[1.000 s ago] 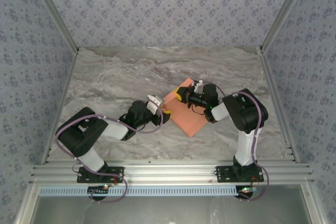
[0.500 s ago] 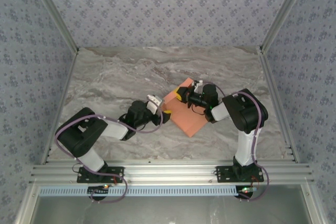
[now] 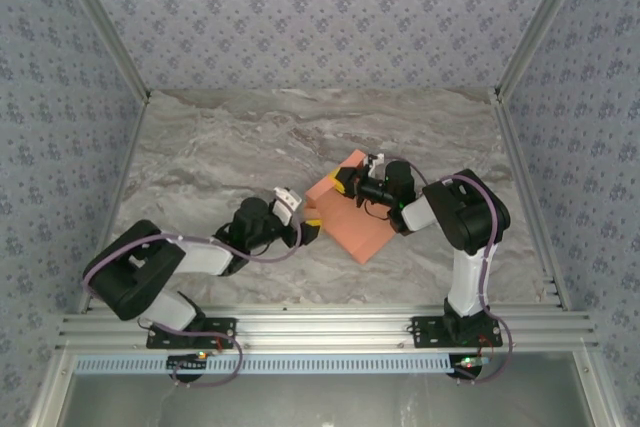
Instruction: Fold the paper box
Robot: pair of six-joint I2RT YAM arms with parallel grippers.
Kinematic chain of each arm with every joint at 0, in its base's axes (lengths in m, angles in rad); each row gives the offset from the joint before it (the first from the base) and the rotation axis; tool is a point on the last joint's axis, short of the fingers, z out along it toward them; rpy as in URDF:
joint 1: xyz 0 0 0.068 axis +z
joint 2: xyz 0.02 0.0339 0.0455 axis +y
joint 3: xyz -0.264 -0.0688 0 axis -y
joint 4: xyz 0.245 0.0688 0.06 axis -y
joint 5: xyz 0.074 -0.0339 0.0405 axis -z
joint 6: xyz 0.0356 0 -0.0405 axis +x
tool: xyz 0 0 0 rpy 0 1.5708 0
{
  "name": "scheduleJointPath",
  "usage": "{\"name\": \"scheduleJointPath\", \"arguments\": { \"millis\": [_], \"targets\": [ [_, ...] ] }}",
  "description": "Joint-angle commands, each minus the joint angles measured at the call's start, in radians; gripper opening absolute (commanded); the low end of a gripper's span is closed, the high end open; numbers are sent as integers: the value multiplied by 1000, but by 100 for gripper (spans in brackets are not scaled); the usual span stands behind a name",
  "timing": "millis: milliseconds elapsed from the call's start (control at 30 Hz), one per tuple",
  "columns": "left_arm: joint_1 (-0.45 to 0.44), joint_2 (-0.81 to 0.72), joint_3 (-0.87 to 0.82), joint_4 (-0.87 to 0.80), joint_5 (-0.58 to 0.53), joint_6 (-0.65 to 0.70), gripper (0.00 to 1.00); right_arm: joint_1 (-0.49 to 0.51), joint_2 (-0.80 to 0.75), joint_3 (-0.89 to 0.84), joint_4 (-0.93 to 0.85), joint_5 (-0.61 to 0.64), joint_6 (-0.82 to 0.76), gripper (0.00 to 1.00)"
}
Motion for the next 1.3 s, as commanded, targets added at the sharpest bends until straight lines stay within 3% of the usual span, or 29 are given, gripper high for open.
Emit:
{"name": "scheduleJointPath", "arguments": {
  "millis": [0, 167, 367, 567, 1000, 1267],
  "targets": [
    [1, -60, -22, -30, 61, 28, 78, -13, 25, -2, 2, 14, 8, 0],
    [12, -82, -48, -66, 15, 51, 77, -19, 24, 6, 9, 3, 7, 0],
    [35, -17, -14, -45, -30, 55, 59, -18, 32, -2, 19, 3, 6, 0],
    [39, 66, 36, 9, -14, 48, 51, -15, 44, -5, 30, 2, 11, 0],
    [28, 127, 88, 28, 13, 19, 43, -8, 49, -3, 32, 8, 11, 0],
    [-26, 152, 121, -4, -58, 23, 40, 4, 53, -9, 36, 27, 12, 0]
  ]
}}
